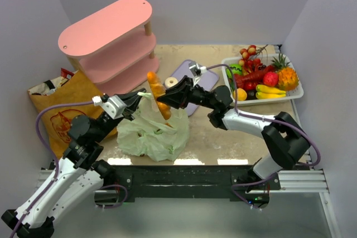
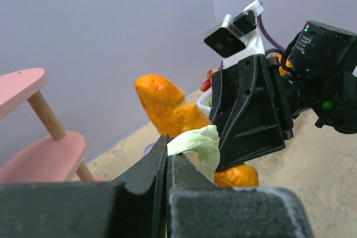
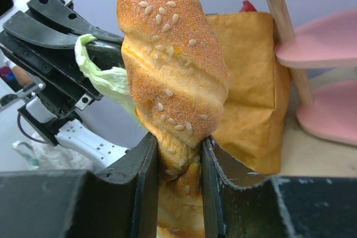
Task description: Place the mixed food into the grocery bags and tie them
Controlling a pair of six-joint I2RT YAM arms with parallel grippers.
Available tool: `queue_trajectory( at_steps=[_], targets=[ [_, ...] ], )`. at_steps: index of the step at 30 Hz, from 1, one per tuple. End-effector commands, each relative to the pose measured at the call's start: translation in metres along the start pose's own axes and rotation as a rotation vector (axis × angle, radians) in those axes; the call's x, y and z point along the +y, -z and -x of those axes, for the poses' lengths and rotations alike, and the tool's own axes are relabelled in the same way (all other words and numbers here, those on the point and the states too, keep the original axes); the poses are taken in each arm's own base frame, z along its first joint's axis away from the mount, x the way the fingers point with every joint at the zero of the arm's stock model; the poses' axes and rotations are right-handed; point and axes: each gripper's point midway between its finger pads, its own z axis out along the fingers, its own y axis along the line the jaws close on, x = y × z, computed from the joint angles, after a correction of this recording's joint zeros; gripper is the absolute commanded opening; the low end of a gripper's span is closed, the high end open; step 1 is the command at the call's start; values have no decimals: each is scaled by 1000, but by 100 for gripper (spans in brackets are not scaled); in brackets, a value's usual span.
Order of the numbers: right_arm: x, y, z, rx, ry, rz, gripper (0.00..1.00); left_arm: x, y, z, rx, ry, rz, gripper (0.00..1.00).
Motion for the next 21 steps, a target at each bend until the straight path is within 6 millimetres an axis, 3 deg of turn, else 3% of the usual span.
queue_trajectory(
  at_steps=[1,13,21],
  targets=[
    [97,9,69,-316,246,348,0,5,-2,10,-43,-6,22,0],
    [92,-7,19,-288,194,316,0,10,-2,10,-45,0,41,0],
    [62,10,-39,-161,119,218,0,33,7,16,-72,32,172,0]
  ],
)
